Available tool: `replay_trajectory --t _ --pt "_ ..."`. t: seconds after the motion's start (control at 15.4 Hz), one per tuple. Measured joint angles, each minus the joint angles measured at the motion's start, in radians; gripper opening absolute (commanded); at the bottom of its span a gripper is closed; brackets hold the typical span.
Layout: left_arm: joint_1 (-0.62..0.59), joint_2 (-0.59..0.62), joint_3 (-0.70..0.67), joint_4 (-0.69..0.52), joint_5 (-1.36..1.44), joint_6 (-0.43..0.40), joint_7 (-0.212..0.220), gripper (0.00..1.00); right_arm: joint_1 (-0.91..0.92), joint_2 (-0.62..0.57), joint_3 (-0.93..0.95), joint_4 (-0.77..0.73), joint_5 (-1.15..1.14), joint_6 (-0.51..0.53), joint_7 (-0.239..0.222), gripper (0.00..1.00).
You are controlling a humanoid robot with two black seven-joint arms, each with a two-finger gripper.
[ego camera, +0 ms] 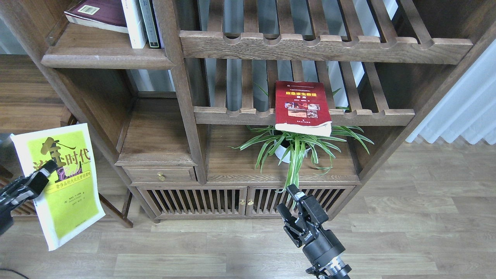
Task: Organize books on shelf
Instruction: 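Lift the yellow-green book with the left gripper up to the top shelf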
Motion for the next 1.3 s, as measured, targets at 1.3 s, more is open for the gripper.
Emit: replay_trajectory --t 1.3 --pt "-0.512 0.149 0.023 0.001 -0.006 0.0 0.129 0.05 0.056 0.0 -0.013 -0.009 -0.002 0.0 -0.002 0.98"
